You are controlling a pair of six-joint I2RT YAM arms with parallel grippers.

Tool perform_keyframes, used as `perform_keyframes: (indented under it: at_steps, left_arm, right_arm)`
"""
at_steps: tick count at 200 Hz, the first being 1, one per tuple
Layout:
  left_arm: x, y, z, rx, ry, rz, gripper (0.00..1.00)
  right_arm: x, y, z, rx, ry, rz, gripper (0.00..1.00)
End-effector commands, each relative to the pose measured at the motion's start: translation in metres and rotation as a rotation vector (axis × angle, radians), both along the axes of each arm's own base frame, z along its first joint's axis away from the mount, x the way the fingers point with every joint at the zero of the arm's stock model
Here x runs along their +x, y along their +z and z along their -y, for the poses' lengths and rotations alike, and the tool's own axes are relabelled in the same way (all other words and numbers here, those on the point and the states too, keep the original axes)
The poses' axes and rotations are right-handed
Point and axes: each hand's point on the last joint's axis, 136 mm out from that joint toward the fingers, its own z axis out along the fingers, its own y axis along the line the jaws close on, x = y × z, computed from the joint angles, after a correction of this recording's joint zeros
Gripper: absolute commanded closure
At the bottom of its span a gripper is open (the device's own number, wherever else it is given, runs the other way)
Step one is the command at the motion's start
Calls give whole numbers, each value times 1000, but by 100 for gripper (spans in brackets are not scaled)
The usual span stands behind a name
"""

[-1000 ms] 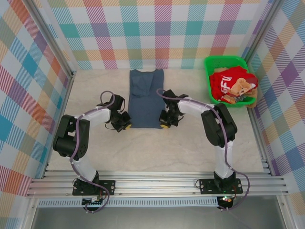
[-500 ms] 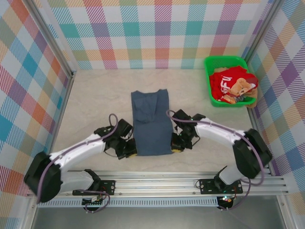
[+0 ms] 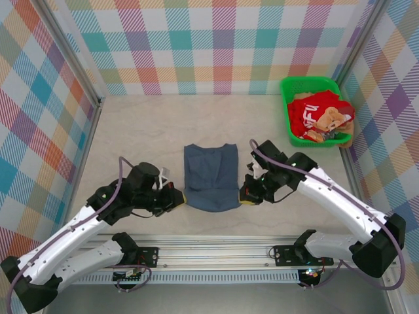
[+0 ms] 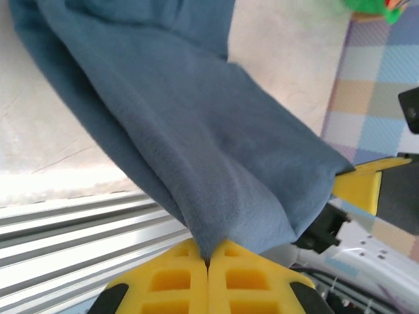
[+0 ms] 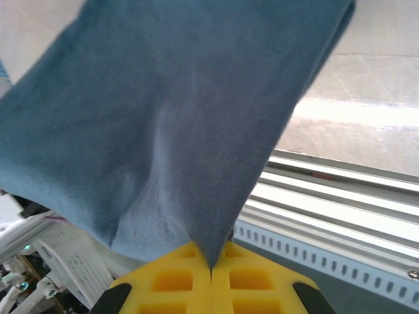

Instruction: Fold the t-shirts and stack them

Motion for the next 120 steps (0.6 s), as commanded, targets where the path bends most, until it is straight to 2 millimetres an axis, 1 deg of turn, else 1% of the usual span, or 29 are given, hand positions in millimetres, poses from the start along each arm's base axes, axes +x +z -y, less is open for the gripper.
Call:
perform_keyframes:
  at_steps: [1,9,22,36,63,77,102,120]
  left_arm:
    - [13,9,-2,15,90,-10,100]
    - [20,12,-1,19,108,-1,100]
    - [32,13,-3,49,161,2,100]
    - [47,16,0,53,189,7,100]
    - [67,3,-10,126,272,-66,100]
    - [80,0,-8,111,287,-80,100]
    - [95,-9,-14,144,322,-115,100]
    - [108,-11,-13,131,336,-115,100]
  right_arm:
    - [5,11,9,-47,-33,-22,100]
    - [12,12,10,-54,-47,-21,100]
    - [22,14,10,-52,-62,-19,100]
    - [38,17,8,-35,-84,-9,100]
    - [68,14,0,-20,-110,-26,100]
    - [81,11,-4,-26,-116,-40,100]
    - [101,5,-8,-41,-119,-56,100]
    - [115,0,-11,-41,-121,-62,100]
